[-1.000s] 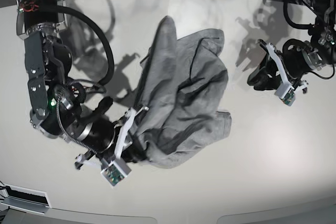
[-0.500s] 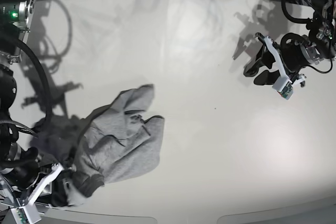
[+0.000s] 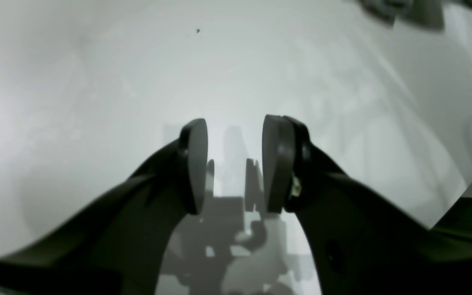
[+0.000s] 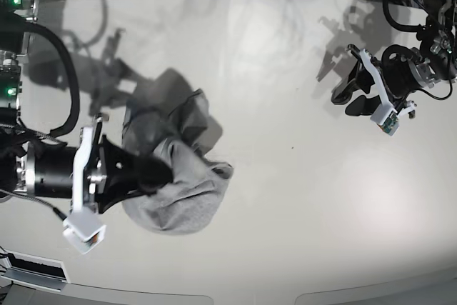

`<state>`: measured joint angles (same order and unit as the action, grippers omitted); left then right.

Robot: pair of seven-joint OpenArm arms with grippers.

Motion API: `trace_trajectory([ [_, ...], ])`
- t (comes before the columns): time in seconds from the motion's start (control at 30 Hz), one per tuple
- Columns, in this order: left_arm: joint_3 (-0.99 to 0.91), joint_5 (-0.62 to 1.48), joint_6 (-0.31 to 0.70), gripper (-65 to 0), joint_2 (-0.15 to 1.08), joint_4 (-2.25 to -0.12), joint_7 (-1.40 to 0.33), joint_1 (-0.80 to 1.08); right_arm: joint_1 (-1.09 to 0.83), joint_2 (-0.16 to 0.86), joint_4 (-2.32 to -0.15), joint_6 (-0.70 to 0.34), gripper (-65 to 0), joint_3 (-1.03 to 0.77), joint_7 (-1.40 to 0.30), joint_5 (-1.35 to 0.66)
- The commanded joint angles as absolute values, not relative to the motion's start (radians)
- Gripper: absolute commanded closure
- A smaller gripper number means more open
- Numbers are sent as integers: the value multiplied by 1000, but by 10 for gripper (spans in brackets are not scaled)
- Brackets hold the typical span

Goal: Layout the t-shirt on the table in an organized manner, then fold the t-shirt properly
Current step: 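Swing the lifted shirt with the right gripper and lay it down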

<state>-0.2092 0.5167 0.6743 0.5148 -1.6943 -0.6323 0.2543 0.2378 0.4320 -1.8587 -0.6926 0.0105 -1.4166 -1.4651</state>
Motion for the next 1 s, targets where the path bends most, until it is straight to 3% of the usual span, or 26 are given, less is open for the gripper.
trace_trajectory([
  [0.0, -216, 535, 682, -240, 530, -1710, -610, 246, 255, 443, -1873, -698, 0, 25, -1396, -1484],
  [0.23, -216, 542, 682, -240, 529, -1710, -607, 246, 244, 395, -1881, -698, 0, 262, -1396, -1484],
  [0.4, -216, 552, 682, -240, 530, -1710, -608, 247, 213, 264, -1881, -698, 0, 390, -1393, -1484],
  [0.53, -216, 551, 682, -240, 530, -1710, -608, 247, 208, 154, -1881, -698, 0, 445, -1302, -1348],
  [0.77, -216, 551, 682, -240, 533, -1710, -633, 251, 252, 27, -1881, -698, 0, 456, -1158, -1056],
  [0.97, -216, 550, 682, -240, 535, -1710, -634, 253, 363, 64, -1883, -698, 0, 262, -1131, -884],
])
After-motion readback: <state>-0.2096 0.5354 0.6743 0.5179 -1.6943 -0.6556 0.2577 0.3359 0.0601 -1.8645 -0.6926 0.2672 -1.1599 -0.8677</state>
